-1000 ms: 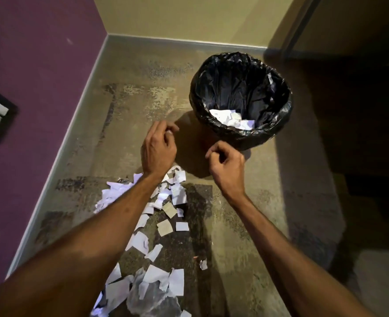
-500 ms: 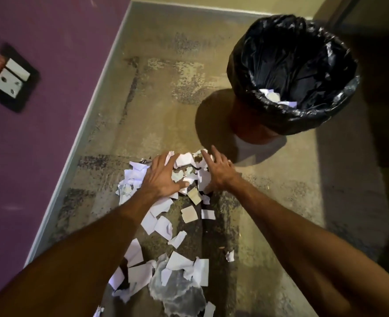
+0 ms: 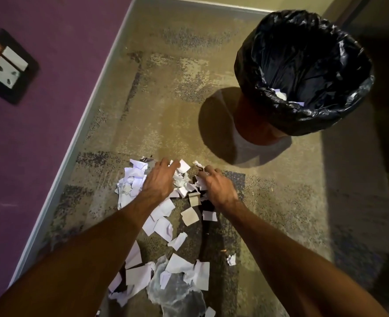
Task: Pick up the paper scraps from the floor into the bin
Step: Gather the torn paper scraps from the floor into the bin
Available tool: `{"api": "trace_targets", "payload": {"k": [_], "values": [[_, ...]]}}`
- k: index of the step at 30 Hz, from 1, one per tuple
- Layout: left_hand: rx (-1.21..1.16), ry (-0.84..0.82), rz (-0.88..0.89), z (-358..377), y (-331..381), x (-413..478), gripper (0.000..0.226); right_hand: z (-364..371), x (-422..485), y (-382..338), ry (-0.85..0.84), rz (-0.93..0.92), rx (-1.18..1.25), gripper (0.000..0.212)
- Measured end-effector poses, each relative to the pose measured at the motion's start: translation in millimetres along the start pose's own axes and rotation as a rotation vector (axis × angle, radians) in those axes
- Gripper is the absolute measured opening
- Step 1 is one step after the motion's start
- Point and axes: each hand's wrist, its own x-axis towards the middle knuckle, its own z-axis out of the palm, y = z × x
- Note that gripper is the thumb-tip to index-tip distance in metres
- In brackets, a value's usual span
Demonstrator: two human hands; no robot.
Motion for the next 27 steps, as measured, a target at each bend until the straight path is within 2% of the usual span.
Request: {"api": "trace_targets", "payload": {"k": [3, 5, 11, 14, 16, 19, 22, 27], "values": [[-0.103, 0.057, -0.02, -1, 3, -3, 0.091, 2, -5, -2, 0.013, 0.001, 0.047, 0.067], [-0.153, 0.079, -0.035, -1, 5, -7, 0.096, 4, -9, -2, 0.041, 0.005, 0.083, 0.06], [-0.146, 0.081, -0.075, 1, 6, -15, 0.065, -8, -22, 4, 0.097, 0.118, 0.337, 0.044], [-0.114, 0.003, -0.046, -3, 12, -18, 0.073, -15, -31, 7, 0.1, 0.178, 0.443, 0.03], [-0.091, -0.113, -0.063, -5, 17, -15, 0.088, -20, -31, 11, 0.087, 0.174, 0.442, 0.016], [-0.027, -0.175, -0.101, 3, 24, -5, 0.092, -21, -24, 17, 0.086, 0.159, 0.412, 0.01], [0.054, -0.126, -0.098, 14, 24, -4, 0.083, -9, -17, 13, 0.087, 0.147, 0.399, 0.022], [-0.083, 0.048, -0.007, 15, 17, -10, 0.046, 3, -22, 5, 0.067, 0.156, 0.439, 0.033]]}}
